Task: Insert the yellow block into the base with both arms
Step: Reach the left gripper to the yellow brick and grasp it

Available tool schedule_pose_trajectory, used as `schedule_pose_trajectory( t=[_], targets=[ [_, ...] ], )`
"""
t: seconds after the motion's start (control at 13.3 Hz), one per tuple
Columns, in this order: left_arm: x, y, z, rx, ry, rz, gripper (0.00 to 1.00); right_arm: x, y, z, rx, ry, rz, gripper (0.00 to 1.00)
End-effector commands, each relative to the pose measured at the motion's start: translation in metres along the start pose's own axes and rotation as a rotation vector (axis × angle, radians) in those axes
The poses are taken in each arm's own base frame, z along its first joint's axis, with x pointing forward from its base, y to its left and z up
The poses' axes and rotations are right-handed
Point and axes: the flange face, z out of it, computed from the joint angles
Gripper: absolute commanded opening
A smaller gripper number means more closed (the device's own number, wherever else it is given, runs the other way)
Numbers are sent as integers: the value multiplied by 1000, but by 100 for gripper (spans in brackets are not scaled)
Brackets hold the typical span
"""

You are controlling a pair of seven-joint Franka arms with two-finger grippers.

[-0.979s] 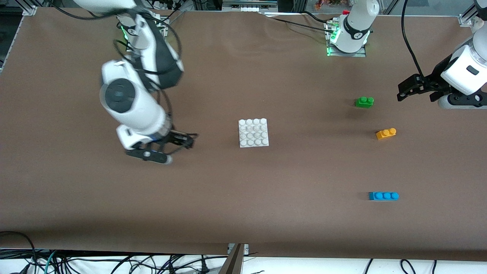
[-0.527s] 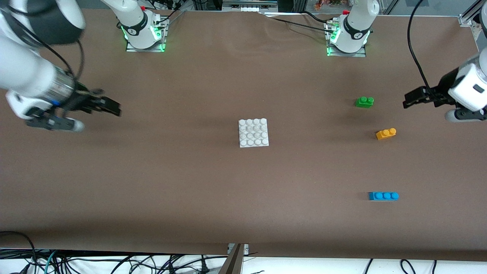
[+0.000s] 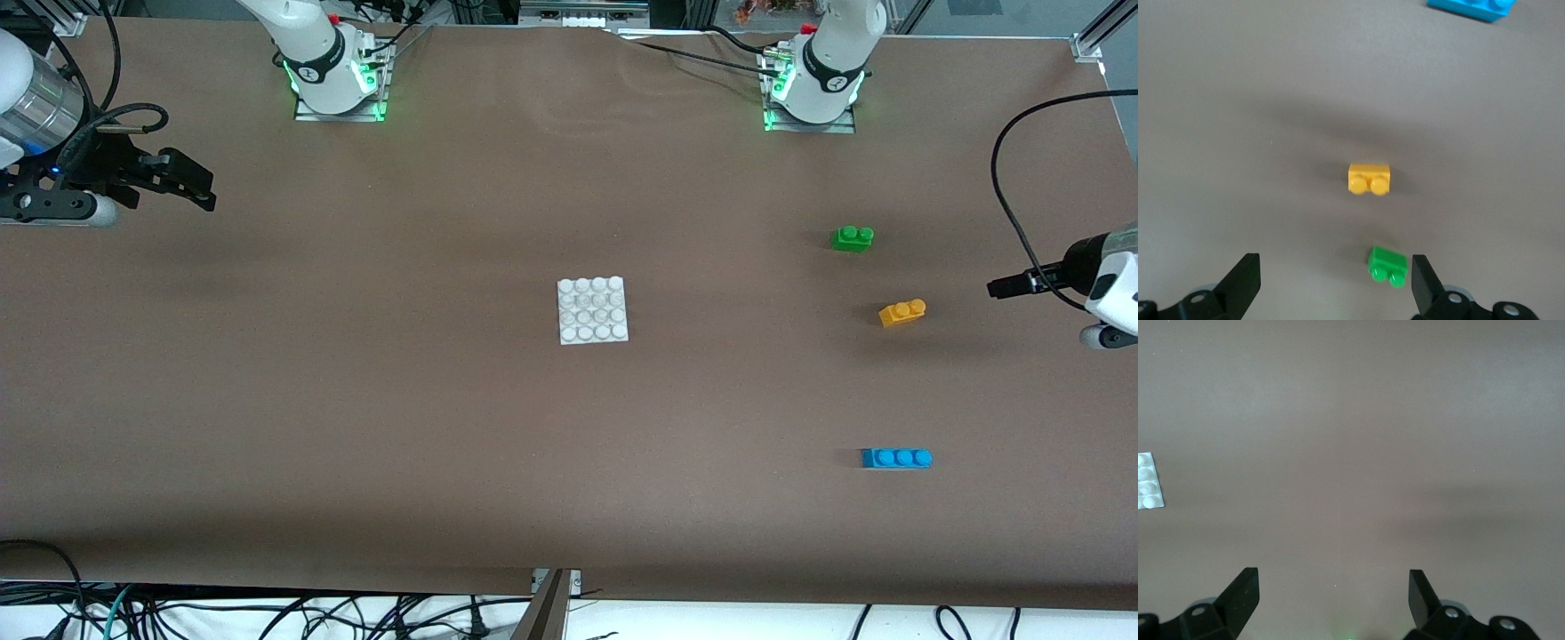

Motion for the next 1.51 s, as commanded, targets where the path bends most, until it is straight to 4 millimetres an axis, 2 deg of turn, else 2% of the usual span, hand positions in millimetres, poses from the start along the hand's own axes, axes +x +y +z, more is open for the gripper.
schedule_pose_trajectory(
  t=[0.0,0.23,0.3,0.53,0.68,0.83,0.98,1.2,1.28,1.43],
  targets=[
    [-32,1,33,50,80,27,100,-3,3,2,-16,-5,-16,99],
    [-23,8,72,36,96,33,100,2,8,1,-48,6,-16,99],
    [-19,9,76,35,113,36,100,2,8,-1,-47,9,-18,99],
    [-15,14,105,26,81,41,100,2,7,-12,-50,28,-23,99],
    [-14,29,126,18,86,42,100,7,6,-3,-43,10,-28,99],
    [-4,31,156,2,80,41,100,8,4,-2,-38,9,-33,99],
    [-9,33,197,-17,105,50,100,10,7,-1,-34,12,-27,99],
    [-17,36,218,-23,113,60,100,10,10,0,-35,6,-85,99],
    [-18,36,226,-23,116,65,100,11,20,0,-34,5,-99,99],
    [-19,36,226,-22,116,72,100,11,23,0,-33,3,-98,99]
  ],
)
